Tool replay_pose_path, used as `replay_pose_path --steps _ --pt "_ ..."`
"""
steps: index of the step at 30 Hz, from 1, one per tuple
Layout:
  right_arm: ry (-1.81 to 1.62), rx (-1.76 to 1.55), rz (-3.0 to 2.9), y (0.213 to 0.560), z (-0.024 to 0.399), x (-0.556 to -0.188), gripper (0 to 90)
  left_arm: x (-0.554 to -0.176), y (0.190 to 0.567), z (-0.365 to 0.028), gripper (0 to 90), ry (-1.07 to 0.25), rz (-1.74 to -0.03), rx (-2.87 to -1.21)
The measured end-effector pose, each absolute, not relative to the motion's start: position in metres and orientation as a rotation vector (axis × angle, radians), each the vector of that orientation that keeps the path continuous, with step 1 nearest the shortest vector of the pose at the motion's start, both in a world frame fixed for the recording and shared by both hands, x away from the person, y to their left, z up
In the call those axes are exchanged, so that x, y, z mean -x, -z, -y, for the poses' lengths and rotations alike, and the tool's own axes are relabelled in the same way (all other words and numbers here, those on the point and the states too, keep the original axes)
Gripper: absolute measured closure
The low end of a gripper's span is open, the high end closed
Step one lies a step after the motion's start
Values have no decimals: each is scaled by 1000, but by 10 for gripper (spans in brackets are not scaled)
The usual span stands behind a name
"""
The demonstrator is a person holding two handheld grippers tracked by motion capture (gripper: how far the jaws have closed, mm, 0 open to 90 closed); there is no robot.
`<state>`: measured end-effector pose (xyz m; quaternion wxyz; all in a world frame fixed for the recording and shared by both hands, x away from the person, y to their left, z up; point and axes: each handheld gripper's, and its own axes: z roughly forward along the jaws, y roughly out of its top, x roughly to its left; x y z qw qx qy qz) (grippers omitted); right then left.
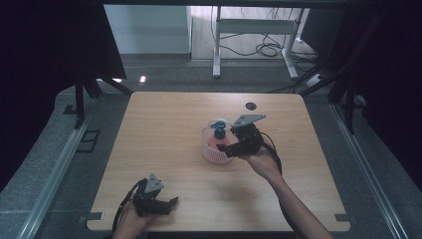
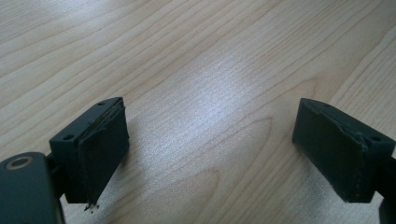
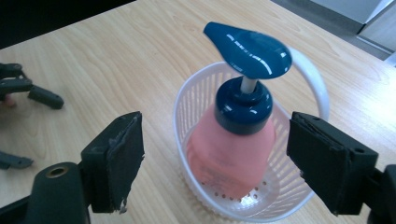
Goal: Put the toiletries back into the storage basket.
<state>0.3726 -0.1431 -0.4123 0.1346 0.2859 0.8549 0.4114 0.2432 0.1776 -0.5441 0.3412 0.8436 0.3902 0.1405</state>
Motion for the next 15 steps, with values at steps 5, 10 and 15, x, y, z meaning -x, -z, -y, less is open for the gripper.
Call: replay_pose_path --steps 5,10,15 --pt "-1198 -808 -2494 412 145 -367 149 -243 544 -178 104 -365 -1015 -2195" --pt "-1199 -793 -2509 412 147 -360 134 -243 544 -178 104 -367 -1014 -2195" --pt "-1203 -787 -2511 412 150 -355 129 -243 544 -178 104 -367 -1016 -2192"
